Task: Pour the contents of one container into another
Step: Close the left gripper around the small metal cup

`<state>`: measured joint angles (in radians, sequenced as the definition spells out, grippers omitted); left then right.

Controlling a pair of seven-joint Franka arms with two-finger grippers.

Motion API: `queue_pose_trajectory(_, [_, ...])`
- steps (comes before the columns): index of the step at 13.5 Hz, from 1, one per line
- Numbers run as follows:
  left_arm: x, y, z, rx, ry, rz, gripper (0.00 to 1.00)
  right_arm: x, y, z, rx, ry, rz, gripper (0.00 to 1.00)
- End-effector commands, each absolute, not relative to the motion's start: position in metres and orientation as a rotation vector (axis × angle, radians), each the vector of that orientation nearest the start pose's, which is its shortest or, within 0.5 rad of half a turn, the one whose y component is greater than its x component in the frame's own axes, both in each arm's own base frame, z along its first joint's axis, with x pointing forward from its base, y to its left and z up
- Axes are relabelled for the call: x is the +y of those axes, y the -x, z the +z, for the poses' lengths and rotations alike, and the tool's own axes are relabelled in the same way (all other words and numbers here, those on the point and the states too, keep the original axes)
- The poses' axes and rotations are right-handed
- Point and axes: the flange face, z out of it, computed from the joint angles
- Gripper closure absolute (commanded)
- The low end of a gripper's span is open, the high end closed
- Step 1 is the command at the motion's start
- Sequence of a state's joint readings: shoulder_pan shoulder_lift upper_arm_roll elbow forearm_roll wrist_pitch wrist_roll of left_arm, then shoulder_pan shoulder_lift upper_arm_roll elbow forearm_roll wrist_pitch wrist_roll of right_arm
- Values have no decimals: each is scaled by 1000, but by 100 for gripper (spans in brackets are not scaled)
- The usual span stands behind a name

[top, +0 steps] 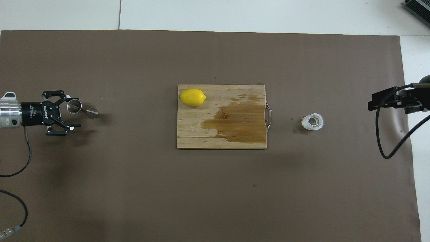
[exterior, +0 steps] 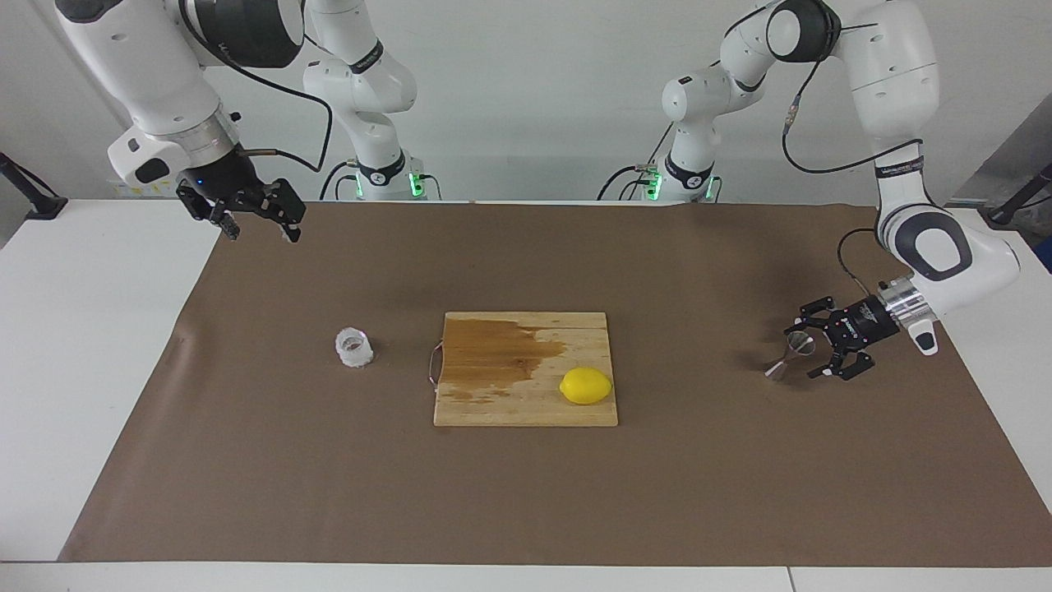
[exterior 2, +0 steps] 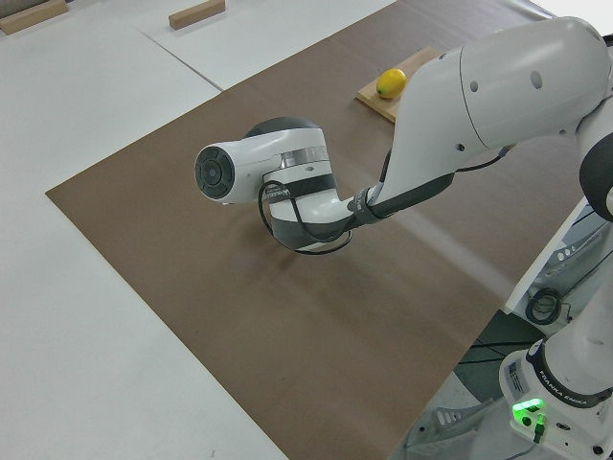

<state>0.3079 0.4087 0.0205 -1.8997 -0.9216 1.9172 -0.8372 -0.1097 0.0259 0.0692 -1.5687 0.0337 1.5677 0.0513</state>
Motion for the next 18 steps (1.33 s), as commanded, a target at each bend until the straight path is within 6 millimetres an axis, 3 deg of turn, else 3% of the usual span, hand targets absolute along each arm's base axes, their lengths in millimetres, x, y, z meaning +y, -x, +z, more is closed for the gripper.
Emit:
queue_pose_trajectory(1, [141,-581,273,1748,-1540,-694,0,-19,-557,614,166,3091,55,0])
queue_pose_trajectory(18, [131,-569,257,1698,-1418,-707,0,-19,-557,614,168,3091,55,0])
